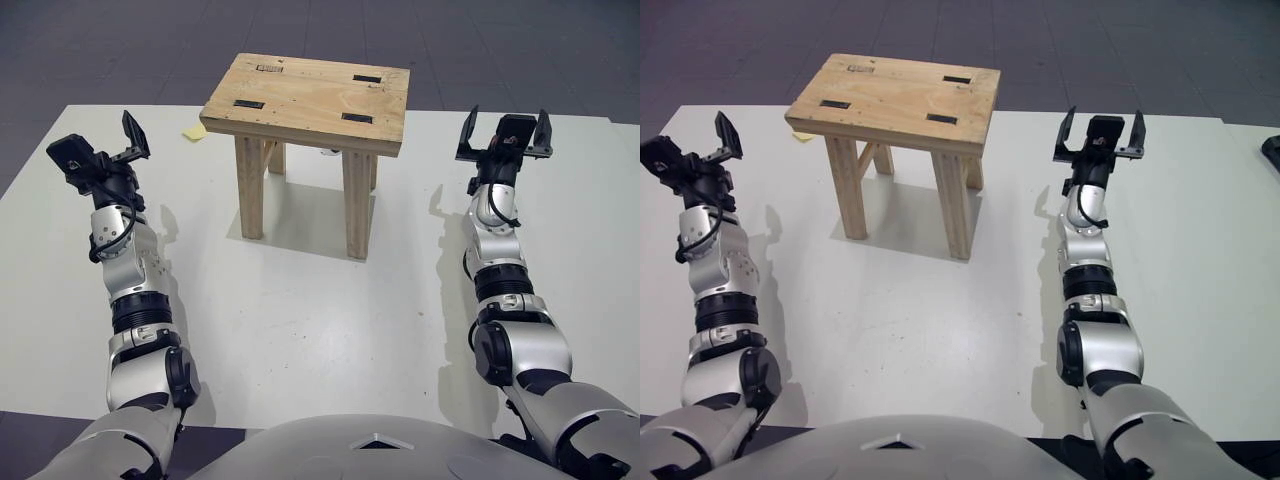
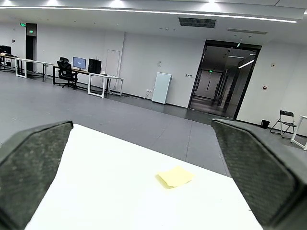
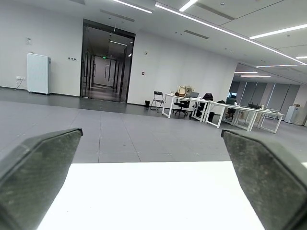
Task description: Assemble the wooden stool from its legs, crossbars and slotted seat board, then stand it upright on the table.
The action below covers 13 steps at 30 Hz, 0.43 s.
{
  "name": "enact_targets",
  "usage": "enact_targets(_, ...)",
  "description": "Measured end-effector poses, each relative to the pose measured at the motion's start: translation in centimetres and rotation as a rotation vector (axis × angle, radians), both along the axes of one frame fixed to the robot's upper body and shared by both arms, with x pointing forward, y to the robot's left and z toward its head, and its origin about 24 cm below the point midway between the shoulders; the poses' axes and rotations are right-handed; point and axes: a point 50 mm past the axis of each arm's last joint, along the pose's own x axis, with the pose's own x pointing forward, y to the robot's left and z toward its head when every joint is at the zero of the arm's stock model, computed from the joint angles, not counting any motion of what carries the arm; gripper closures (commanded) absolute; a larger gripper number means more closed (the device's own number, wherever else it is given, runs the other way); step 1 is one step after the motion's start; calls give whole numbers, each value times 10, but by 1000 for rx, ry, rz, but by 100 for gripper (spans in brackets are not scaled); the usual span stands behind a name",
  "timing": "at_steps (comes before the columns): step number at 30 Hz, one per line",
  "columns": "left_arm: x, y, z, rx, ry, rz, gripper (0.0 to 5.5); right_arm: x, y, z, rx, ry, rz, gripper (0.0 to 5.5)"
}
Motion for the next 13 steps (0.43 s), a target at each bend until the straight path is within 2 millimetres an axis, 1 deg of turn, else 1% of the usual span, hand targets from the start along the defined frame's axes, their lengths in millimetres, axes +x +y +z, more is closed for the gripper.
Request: enact_targets(13,-3,-2,-9,-6,23,0,13,0,0,-1,-2,5,6,10)
